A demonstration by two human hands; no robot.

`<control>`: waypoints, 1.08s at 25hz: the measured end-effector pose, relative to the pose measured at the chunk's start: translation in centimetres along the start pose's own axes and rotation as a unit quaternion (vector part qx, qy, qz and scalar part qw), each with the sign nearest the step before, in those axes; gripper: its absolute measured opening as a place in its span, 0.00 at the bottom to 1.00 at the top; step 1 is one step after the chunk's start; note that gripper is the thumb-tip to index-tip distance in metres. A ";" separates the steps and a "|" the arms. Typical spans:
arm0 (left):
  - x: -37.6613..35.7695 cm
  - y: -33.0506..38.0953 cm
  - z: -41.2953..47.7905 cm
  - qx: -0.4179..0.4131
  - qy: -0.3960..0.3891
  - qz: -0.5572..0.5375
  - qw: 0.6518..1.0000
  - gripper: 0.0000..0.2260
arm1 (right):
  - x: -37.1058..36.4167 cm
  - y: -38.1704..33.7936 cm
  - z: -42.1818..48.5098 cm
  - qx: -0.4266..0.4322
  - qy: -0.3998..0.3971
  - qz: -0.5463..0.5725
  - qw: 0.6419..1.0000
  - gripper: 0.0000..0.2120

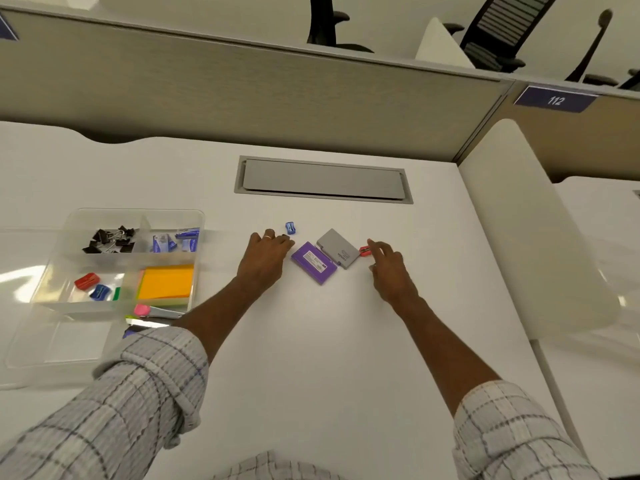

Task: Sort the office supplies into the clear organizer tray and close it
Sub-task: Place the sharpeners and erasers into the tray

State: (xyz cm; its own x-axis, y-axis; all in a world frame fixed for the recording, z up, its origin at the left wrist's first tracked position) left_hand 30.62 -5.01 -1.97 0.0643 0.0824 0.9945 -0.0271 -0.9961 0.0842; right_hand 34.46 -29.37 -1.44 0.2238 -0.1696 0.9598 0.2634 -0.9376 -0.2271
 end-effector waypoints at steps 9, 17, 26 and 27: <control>-0.8 -0.8 -2.0 0.006 0.057 -0.038 0.998 0.14 | -0.4 0.1 1.8 0.000 0.003 -0.035 0.999 0.14; -0.8 -1.6 -5.6 0.062 0.054 -0.290 0.954 0.14 | -0.9 0.7 -2.1 -0.047 0.031 0.013 0.998 0.08; 1.3 -5.2 -10.3 0.110 0.105 -0.467 0.871 0.12 | -4.8 -9.4 -6.4 -0.156 -0.099 0.583 0.791 0.14; 1.8 -6.0 -11.2 0.110 0.114 -0.473 0.866 0.12 | -4.8 -11.7 -6.5 -0.143 -0.114 0.593 0.784 0.14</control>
State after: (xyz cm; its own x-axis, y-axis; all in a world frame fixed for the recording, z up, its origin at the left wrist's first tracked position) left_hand 19.75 1.47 -0.02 -0.2454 0.8452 0.4747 0.1235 -0.4585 0.8801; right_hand 24.23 -19.50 -2.33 0.3228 -0.9457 0.0386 -0.4716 -0.1960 -0.8598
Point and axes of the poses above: each hand's wrist, its own z-axis towards the middle knuckle, its own x-axis out of the back of the hand, y = z × x, the point moved 10 cm from there along z, towards the middle knuckle, and after that the axes turned 1 degree about y, right-handed, at the moved point
